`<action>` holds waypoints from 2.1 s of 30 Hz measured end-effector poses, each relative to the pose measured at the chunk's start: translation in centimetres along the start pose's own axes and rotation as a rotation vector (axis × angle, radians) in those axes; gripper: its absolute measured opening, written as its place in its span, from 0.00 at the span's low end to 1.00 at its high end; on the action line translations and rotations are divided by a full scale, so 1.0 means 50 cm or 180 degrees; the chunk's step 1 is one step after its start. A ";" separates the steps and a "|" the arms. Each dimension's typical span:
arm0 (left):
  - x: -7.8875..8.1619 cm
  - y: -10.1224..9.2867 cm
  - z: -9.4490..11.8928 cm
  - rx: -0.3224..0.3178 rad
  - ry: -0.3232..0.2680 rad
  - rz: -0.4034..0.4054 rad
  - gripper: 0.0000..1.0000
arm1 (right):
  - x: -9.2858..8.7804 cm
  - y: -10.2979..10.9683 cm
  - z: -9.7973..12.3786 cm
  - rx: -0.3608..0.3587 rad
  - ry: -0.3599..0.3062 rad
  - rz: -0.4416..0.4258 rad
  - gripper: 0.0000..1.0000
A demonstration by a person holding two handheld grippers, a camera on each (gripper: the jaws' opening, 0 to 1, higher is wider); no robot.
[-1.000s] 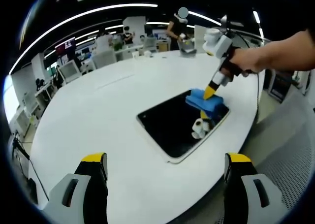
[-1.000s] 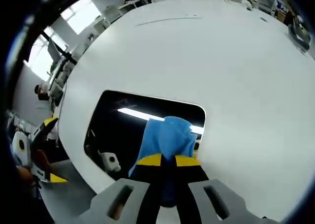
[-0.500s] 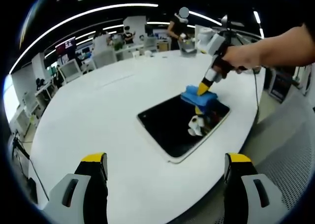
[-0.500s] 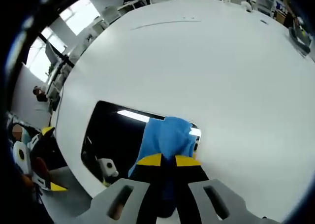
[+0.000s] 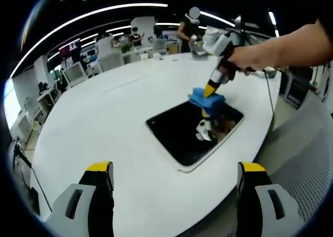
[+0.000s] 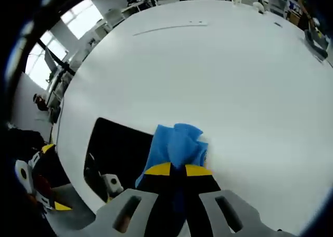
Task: Wipe the mirror surface with the cleaning cloth until all visible marks leave the cleaned area.
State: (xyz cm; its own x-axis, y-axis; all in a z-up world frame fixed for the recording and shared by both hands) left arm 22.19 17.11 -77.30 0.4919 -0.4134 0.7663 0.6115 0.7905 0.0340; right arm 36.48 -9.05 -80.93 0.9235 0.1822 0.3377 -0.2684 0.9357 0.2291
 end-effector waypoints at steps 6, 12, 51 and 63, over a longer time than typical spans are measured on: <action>0.000 0.001 0.001 0.0014 -0.0003 0.0008 0.99 | 0.014 -0.008 -0.007 -0.0010 -0.0037 -0.0018 0.02; 0.000 0.000 0.001 0.0015 0.0003 0.0002 0.99 | 0.027 -0.013 -0.013 -0.0032 -0.0055 -0.0023 0.02; 0.001 0.001 -0.001 0.0019 -0.0015 0.0012 0.99 | -0.002 -0.094 0.066 -0.0101 -0.0172 -0.0079 0.03; 0.002 0.001 0.000 0.0027 -0.0019 0.0014 0.99 | -0.052 -0.143 0.060 -0.0296 -0.0084 -0.0198 0.04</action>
State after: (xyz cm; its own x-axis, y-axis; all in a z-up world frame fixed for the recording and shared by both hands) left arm 22.28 17.10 -77.21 0.4909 -0.4072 0.7702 0.6039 0.7962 0.0360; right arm 35.16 -17.12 -80.69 0.9296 0.1162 0.3498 -0.1832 0.9691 0.1651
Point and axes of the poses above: the point that each gripper's makers call its tool centre point, and the gripper's own axes: z roughly backward along the fingers, y roughly to its left, x roughly out of its top, the point moved 5 cm from there along z, roughly backward along the fingers, and after that the axes turned 2 degrees about y, right-handed, at the moved point
